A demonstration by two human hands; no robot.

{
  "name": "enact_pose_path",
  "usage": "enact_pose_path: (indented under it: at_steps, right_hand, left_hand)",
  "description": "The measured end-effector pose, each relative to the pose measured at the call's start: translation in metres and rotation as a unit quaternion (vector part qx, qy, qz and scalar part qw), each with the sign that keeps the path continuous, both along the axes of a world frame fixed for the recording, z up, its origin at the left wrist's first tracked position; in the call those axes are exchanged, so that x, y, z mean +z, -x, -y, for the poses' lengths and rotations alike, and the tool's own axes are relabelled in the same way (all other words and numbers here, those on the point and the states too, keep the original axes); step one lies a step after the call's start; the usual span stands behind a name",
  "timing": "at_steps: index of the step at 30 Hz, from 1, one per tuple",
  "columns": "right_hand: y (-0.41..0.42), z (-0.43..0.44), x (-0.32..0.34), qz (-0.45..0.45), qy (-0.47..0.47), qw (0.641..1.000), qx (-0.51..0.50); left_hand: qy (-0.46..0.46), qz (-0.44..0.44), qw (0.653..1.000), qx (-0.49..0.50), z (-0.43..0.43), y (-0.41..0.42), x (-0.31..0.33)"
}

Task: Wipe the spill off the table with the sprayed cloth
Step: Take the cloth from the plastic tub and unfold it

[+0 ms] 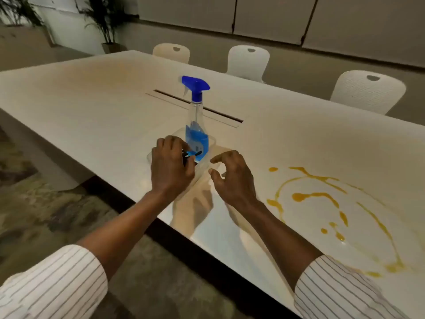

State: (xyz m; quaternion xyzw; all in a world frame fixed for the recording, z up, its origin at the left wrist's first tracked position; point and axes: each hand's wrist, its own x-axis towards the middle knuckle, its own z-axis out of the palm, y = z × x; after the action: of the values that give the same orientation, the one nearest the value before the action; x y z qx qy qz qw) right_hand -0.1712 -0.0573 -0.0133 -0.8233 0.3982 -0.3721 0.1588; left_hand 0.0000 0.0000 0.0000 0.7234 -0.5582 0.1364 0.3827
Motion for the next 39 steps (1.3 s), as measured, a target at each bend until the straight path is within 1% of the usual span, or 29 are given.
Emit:
enact_pose_path:
  at_steps: [4,7,11,15,18,20,24,26,28,32,35,39]
  right_hand:
    - [-0.030,-0.001,0.007,-0.033,-0.019,0.999,0.039]
    - [-0.048,0.002,0.009,-0.069,-0.022,0.996,0.053]
    - [-0.060,0.009,0.016,-0.092,-0.022,0.995,0.038]
    - [-0.066,0.018,0.025,-0.132,-0.027,0.990,0.031]
    - [-0.071,0.025,0.027,-0.147,-0.046,0.988,0.026]
    - [-0.076,0.029,0.025,-0.151,-0.055,0.987,0.022]
    - [-0.081,0.034,0.016,-0.127,-0.070,0.989,0.006]
    - [-0.084,0.037,0.013,-0.121,-0.089,0.989,0.001]
    - [-0.085,0.041,0.012,-0.116,-0.107,0.987,-0.007]
    - [-0.083,0.047,0.009,-0.062,-0.134,0.989,-0.006]
    - [-0.080,0.049,0.006,-0.047,-0.122,0.991,-0.027]
    - [-0.077,0.048,0.013,-0.005,-0.119,0.992,-0.032]
  left_hand:
    - [-0.052,-0.072,0.994,0.064,-0.004,-0.033,0.004]
    - [-0.107,-0.112,0.987,0.051,-0.004,-0.042,0.002]
    - [-0.149,-0.116,0.980,0.056,0.006,-0.052,0.005]
    - [-0.185,-0.105,0.975,0.062,0.011,-0.055,0.012]
    - [-0.135,-0.158,0.977,0.058,0.015,-0.059,0.013]
    - [-0.081,-0.218,0.971,0.057,0.016,-0.061,0.021]
    - [0.003,-0.378,0.925,0.029,0.017,-0.062,0.041]
    - [0.019,-0.428,0.903,-0.001,0.016,-0.062,0.047]
    - [0.021,-0.451,0.892,-0.023,0.014,-0.062,0.049]
    - [0.050,-0.480,0.875,-0.042,0.011,-0.059,0.054]
    - [0.080,-0.490,0.867,-0.042,0.011,-0.057,0.061]
    - [0.101,-0.493,0.863,-0.049,0.010,-0.053,0.070]
